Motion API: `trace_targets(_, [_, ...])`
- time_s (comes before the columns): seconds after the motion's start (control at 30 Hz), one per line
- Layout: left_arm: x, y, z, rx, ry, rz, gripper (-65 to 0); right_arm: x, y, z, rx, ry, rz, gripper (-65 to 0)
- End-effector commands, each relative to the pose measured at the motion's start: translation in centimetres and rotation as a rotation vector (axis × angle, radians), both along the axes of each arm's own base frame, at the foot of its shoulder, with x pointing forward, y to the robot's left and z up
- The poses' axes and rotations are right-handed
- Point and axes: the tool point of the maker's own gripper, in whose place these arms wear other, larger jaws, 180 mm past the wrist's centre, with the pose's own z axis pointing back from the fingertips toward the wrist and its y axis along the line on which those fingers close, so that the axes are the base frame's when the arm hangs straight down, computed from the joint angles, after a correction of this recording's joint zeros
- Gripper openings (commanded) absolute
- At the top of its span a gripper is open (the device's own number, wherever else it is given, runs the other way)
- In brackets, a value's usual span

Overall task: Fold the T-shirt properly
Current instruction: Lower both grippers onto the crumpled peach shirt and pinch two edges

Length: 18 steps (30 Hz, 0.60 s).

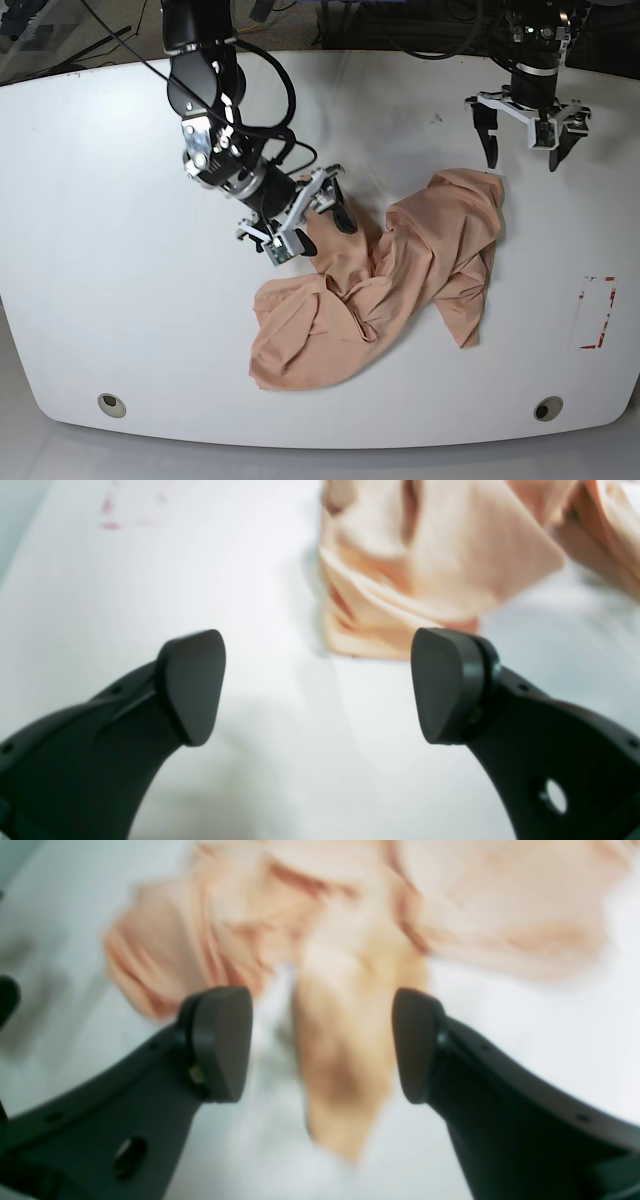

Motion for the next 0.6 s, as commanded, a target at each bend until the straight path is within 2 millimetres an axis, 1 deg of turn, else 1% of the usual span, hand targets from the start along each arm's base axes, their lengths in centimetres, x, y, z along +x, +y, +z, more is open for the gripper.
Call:
trace_targets(0.0, [0.1, 1.3, 1.4, 0.033, -0.042, 0.023, -10.8, 1.8, 0.6, 0.4, 0.013, -0.017, 0.009, -22.7])
trace_targets(0.13, [0.0, 1.9, 1.5, 0.043, -0.042, 0.035, -10.8, 4.2, 1.1, -0.6, -0.096, -0.026, 0.041, -23.1])
trace_targets(0.23, [-0.1, 2.3, 1.4, 0.051, -0.039, 0.042, -10.8, 6.0, 0.4, -1.4, -0.219, -0.044, 0.045, -23.3])
trace_targets(0.33, [-0.1, 2.6, 1.5, 0.057, -0.039, 0.049, -10.8, 7.4, -0.1, -1.1, -0.271, -0.088, 0.036, -23.3])
trace_targets(0.4, [-0.1, 2.6, 1.5, 0.056, -0.038, 0.050, -10.8, 8.1, -0.3, -0.9, -0.291, -0.120, 0.029, -23.3])
trace_targets(0.47, [-0.1, 2.6, 1.5, 0.056, -0.038, 0.050, -10.8, 8.7, -0.6, -1.1, -0.309, -0.135, 0.027, -23.3])
trace_targets(0.57, [-0.1, 2.6, 1.5, 0.056, -0.038, 0.050, -10.8, 9.3, -0.9, -2.1, -0.327, -0.112, 0.030, -23.3])
